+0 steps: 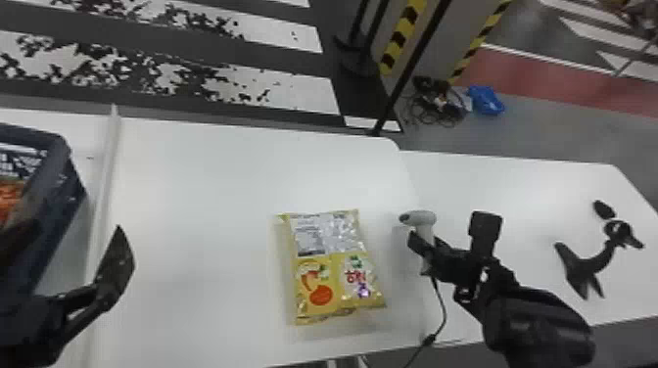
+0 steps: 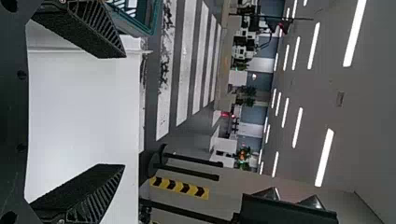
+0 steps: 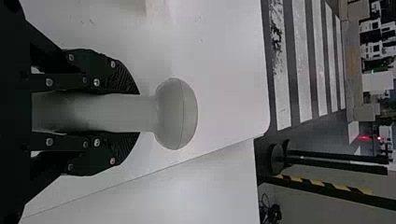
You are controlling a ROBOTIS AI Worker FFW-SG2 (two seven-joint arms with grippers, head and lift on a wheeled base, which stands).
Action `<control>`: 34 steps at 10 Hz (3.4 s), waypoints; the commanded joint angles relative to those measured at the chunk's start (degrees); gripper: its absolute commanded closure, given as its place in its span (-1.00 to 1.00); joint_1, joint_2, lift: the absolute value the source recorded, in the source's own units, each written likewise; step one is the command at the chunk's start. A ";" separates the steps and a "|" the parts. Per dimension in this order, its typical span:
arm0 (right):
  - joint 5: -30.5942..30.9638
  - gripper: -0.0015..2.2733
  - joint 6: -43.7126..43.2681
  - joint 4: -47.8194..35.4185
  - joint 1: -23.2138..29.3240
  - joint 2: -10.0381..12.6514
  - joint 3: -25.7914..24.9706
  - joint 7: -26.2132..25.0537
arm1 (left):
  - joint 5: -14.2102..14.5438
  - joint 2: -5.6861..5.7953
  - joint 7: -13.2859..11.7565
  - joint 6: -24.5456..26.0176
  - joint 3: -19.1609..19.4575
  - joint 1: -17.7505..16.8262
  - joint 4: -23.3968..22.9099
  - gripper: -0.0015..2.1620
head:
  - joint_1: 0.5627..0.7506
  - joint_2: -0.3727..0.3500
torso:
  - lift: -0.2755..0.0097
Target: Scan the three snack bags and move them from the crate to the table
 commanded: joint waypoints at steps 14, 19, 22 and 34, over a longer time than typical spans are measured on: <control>-14.60 -0.95 28.53 -11.36 4.30 0.56 -5.28 26.35 | -2.51 0.44 1.23 -0.17 -1.96 1.58 -1.42 -0.98 | 0.41 -0.87 | 0.50; -6.43 0.91 24.32 -4.77 -0.01 0.47 1.75 31.89 | -2.51 0.53 1.23 -1.40 -1.87 2.72 -2.04 -0.98 | 0.41 -0.67 | 0.50; -8.89 0.96 22.56 -6.97 1.49 0.38 0.52 35.05 | -2.34 0.44 1.23 -1.93 -1.87 2.81 -1.77 -0.98 | 0.41 -0.61 | 0.50; -31.74 0.96 -17.52 14.48 -5.72 1.79 -22.24 2.01 | -2.69 0.53 1.93 -2.63 -1.61 3.60 -0.28 -0.98 | 0.41 -0.94 | 0.50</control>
